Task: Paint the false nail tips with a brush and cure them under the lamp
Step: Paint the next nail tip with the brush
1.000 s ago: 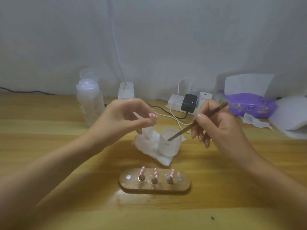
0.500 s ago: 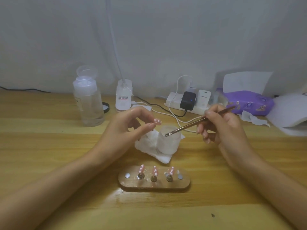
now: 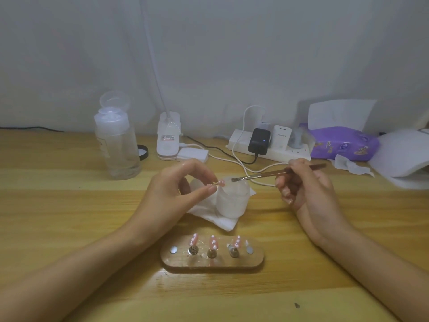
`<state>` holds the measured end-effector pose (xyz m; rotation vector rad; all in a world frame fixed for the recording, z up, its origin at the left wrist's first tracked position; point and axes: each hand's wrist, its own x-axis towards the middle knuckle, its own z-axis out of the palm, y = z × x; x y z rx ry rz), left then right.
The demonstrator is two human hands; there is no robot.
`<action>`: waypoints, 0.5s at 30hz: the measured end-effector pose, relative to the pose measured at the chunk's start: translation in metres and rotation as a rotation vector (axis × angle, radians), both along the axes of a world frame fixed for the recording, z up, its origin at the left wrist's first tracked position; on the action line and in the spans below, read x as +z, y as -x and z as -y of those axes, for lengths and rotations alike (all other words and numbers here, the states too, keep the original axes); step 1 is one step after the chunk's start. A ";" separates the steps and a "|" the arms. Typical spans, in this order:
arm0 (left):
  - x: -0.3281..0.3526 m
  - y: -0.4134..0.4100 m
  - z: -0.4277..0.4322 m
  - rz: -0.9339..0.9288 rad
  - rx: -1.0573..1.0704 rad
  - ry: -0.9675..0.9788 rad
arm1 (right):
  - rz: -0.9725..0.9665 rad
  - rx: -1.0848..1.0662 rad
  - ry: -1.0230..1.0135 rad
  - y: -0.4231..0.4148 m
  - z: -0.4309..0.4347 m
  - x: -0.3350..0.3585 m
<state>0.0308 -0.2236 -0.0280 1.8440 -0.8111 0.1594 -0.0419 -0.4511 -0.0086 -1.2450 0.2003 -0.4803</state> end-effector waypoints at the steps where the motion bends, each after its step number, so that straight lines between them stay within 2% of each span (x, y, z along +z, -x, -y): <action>1: 0.000 0.000 0.000 -0.001 -0.001 -0.002 | 0.006 0.003 0.000 0.000 0.000 0.000; 9: -0.001 0.000 0.001 0.018 0.006 -0.018 | 0.075 0.133 0.149 0.002 -0.002 -0.001; 15: -0.001 0.000 0.000 0.016 -0.007 -0.006 | 0.060 0.077 0.180 0.001 0.002 -0.004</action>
